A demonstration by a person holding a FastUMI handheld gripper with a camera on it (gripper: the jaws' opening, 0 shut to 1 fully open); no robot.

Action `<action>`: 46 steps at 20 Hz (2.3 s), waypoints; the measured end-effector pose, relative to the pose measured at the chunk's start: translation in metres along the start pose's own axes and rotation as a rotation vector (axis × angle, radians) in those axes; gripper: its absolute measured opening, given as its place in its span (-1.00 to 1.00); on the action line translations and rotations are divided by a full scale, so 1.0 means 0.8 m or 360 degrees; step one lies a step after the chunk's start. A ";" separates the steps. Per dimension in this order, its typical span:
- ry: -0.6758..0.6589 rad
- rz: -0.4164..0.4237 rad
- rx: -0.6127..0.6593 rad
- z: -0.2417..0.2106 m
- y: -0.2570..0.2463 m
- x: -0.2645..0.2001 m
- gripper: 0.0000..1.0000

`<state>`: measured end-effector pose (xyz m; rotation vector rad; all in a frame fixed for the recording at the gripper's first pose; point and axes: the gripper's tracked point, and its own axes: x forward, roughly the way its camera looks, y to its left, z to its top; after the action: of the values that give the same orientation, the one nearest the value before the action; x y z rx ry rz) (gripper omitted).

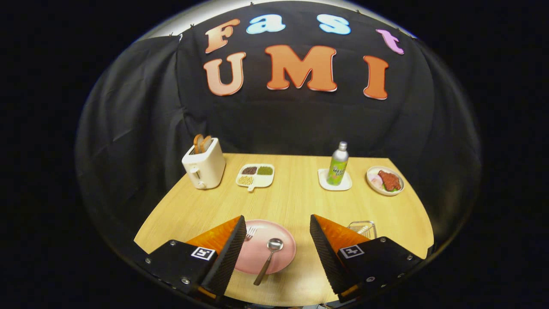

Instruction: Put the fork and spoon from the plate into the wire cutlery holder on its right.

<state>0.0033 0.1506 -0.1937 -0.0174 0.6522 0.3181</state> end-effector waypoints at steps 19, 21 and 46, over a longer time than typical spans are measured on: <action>0.1004 0.0097 -0.0090 -0.200 0.040 0.082 0.31; 0.1058 0.0069 -0.0064 -0.207 0.037 0.089 0.18; 0.1233 -0.0118 0.0033 -0.220 0.033 0.103 -0.92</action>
<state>-0.0475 0.1786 -0.3811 -0.1504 1.4192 0.2264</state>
